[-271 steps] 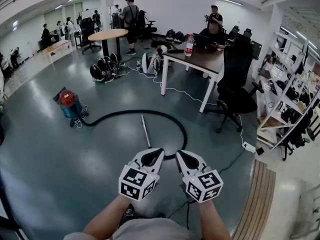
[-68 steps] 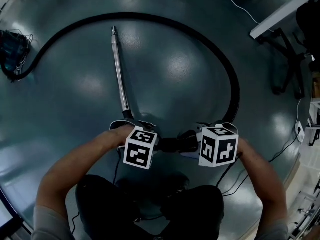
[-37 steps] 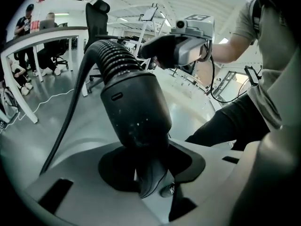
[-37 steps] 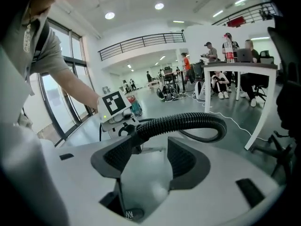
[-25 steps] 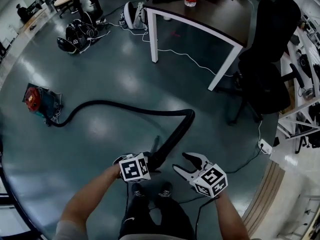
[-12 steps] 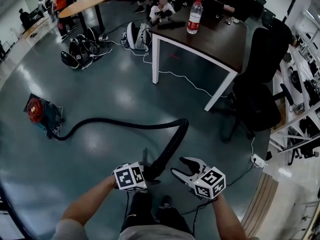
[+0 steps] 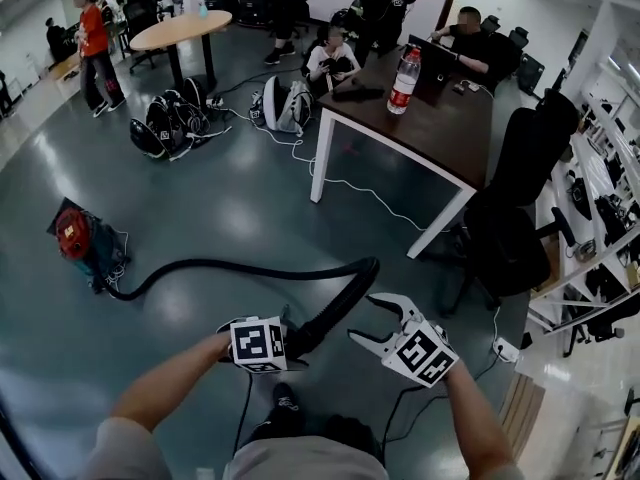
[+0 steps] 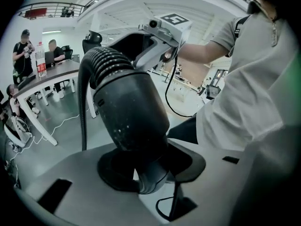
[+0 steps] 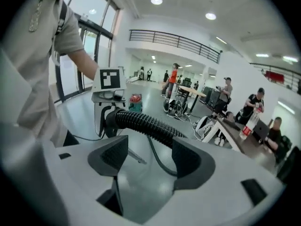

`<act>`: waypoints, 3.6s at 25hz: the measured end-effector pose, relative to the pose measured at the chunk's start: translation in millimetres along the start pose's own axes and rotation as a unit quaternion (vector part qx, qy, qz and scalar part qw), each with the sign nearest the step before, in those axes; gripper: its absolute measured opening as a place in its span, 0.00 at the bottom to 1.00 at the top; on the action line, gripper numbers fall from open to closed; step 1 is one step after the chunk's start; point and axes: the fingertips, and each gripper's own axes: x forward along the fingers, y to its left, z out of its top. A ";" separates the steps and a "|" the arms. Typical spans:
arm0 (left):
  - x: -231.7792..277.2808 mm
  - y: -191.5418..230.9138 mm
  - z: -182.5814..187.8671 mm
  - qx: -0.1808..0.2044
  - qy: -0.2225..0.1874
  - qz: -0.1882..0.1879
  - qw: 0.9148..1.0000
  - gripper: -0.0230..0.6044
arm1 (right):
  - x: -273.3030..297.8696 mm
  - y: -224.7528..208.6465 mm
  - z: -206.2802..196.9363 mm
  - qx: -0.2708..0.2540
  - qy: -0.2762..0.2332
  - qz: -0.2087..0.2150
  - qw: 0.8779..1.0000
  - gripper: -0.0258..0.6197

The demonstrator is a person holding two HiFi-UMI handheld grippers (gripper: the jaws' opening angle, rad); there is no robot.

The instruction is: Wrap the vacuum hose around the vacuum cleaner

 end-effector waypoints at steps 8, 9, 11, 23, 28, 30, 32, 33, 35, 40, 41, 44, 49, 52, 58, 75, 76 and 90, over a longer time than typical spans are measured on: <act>-13.7 16.0 -15.2 0.024 0.059 -0.033 0.997 0.30 | 26.1 -5.0 25.0 -0.195 0.080 0.077 0.974 0.49; -12.7 18.3 -16.5 0.025 0.068 -0.038 0.997 0.30 | 30.8 -6.2 22.9 -0.218 0.090 0.093 0.967 0.49; -9.6 24.9 -16.8 0.024 0.085 -0.046 0.995 0.30 | 39.6 -8.6 15.8 -0.252 0.107 0.132 0.953 0.49; 4.7 112.8 42.7 0.002 0.144 -0.014 0.990 0.30 | 80.2 -59.7 -42.8 -0.358 0.134 0.305 0.872 0.30; 6.4 152.8 58.9 -0.011 0.138 0.058 0.989 0.30 | 83.8 -89.5 -41.2 -0.329 0.097 0.302 0.889 0.20; 2.3 171.8 58.0 -0.033 0.135 0.098 0.985 0.30 | 84.8 -105.0 -41.9 -0.295 0.092 0.299 0.903 0.20; -7.9 193.9 60.2 -0.049 0.114 0.151 0.981 0.30 | 86.8 -119.5 -42.3 -0.252 0.088 0.294 0.918 0.20; -14.1 203.7 61.0 -0.058 0.100 0.175 0.978 0.30 | 87.8 -126.1 -42.1 -0.230 0.086 0.291 0.924 0.20; -24.5 219.3 58.7 -0.080 0.075 0.207 0.972 0.30 | 88.9 -139.2 -40.5 -0.192 0.083 0.285 0.935 0.20; -40.3 239.8 41.5 -0.110 0.040 0.244 0.963 0.34 | 87.2 -159.3 -29.8 -0.127 0.085 0.271 0.950 0.20; -42.9 242.4 40.3 -0.114 0.030 0.248 0.962 0.34 | 85.7 -160.5 -26.5 -0.120 0.086 0.271 0.951 0.20; -46.8 249.9 47.8 -0.109 -0.003 0.254 0.961 0.34 | 84.0 -164.1 -10.6 -0.117 0.089 0.269 0.952 0.20; -67.3 270.4 73.0 -0.063 -0.050 0.283 0.956 0.34 | 91.9 -173.0 21.0 -0.127 0.106 0.256 0.952 0.20; -89.5 277.8 87.5 -0.032 -0.081 0.304 0.949 0.34 | 104.0 -175.1 36.5 -0.131 0.118 0.248 0.953 0.20; -131.9 293.1 80.4 -0.009 -0.121 0.375 0.919 0.14 | 129.2 -173.8 63.7 -0.146 0.130 0.242 0.950 0.20; -196.3 321.6 2.3 -0.138 -0.192 0.406 0.883 0.13 | 146.2 -227.9 156.9 -0.185 0.030 0.039 0.982 0.37; -199.7 324.3 -3.1 -0.142 -0.190 0.411 0.880 0.13 | 141.7 -231.6 159.5 -0.159 0.016 0.028 0.987 0.37; -281.6 349.8 -10.3 -0.243 -0.245 0.514 0.785 0.13 | 204.9 -172.5 83.3 0.076 -0.027 0.124 0.989 0.36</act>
